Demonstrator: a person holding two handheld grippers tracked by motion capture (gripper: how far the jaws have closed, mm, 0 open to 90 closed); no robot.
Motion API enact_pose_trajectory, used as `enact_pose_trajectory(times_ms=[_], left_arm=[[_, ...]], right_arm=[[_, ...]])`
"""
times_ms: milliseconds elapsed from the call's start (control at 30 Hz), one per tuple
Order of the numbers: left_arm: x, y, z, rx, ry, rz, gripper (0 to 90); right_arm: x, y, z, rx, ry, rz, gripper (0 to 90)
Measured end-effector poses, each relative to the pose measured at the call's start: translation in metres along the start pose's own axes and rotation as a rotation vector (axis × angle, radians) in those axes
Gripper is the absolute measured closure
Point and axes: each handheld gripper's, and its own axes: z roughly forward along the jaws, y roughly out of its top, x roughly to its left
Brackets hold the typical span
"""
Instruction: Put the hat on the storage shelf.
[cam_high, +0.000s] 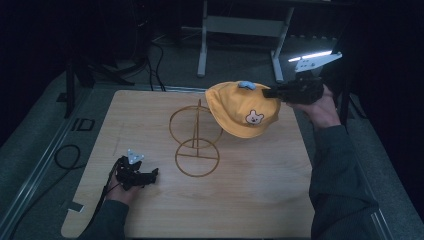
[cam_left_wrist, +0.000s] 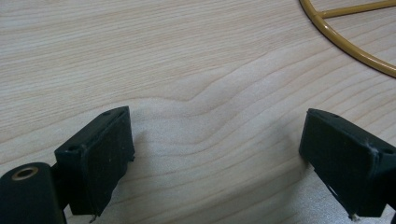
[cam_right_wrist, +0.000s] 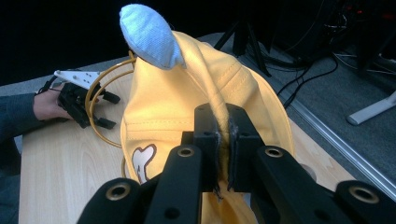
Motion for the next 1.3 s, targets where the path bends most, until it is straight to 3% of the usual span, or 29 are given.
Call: enact_pose_trajectory(times_ms=[833,1300], left_arm=[[0.000,0.000,0.000,0.001,0.000,0.001,10.1],[0.000,0.000,0.000,0.001,0.000,0.000,10.1]], right_arm=[[0.014,0.029,0.028,0.035,0.022,-0.047,84.4],[0.028,0.046,0.058,0.061,0.066,-0.082,84.4]])
